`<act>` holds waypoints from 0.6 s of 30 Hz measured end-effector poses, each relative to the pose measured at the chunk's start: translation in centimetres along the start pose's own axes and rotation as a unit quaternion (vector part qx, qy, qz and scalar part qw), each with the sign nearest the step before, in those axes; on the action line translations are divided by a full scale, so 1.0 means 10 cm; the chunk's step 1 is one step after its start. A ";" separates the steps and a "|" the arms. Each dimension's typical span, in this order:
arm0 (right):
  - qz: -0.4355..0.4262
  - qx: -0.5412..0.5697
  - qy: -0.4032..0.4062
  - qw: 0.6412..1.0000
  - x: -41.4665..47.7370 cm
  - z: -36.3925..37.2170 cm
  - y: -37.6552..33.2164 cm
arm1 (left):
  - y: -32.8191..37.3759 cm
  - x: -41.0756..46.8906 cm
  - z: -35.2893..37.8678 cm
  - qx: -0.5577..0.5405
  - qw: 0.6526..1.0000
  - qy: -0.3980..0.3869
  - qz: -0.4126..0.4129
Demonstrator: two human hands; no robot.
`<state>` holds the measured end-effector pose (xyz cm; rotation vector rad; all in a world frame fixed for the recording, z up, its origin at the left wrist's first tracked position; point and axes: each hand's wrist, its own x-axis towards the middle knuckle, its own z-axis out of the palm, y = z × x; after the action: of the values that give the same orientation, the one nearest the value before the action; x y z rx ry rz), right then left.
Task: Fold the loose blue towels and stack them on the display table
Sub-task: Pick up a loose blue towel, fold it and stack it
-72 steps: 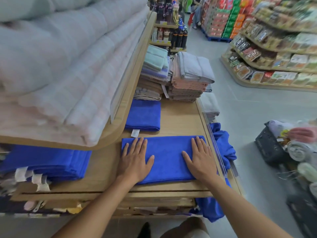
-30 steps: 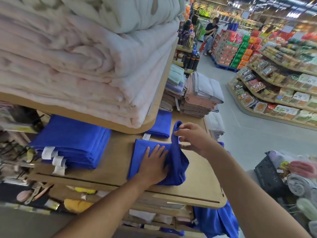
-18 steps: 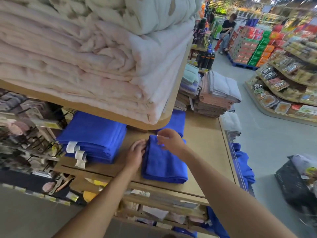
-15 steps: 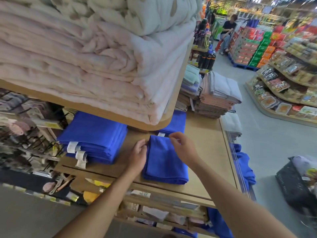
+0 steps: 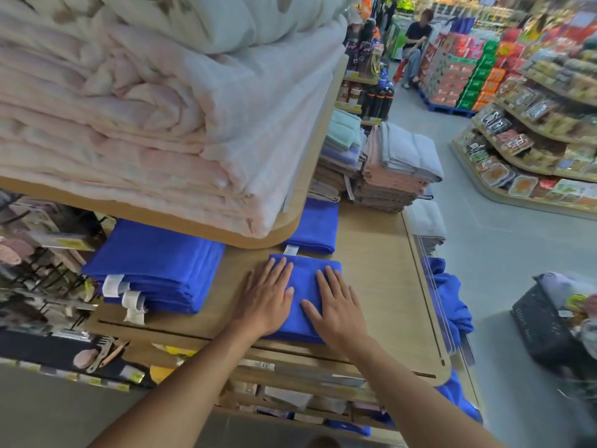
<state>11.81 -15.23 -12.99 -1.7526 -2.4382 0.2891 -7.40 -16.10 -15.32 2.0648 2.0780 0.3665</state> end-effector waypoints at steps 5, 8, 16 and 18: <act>0.154 0.128 0.064 0.978 -0.07 -0.19 -0.04 | 0.03 -0.03 -0.01 -0.013 1.000 0.009 -0.005; 0.266 0.389 -0.030 0.882 0.11 -0.39 -0.15 | -0.01 -0.06 -0.01 -0.026 0.999 0.032 0.004; 0.179 0.565 -0.032 0.804 0.01 -0.47 -0.14 | 0.07 -0.10 -0.19 -0.453 0.878 0.138 -0.071; 0.154 0.594 -0.033 0.789 -0.02 -0.62 -0.04 | 0.14 -0.09 -0.32 -0.608 0.775 0.099 -0.138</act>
<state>12.82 -15.00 -6.86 -1.4019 -1.2736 1.5093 -7.05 -17.12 -11.83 0.9255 1.4216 1.4337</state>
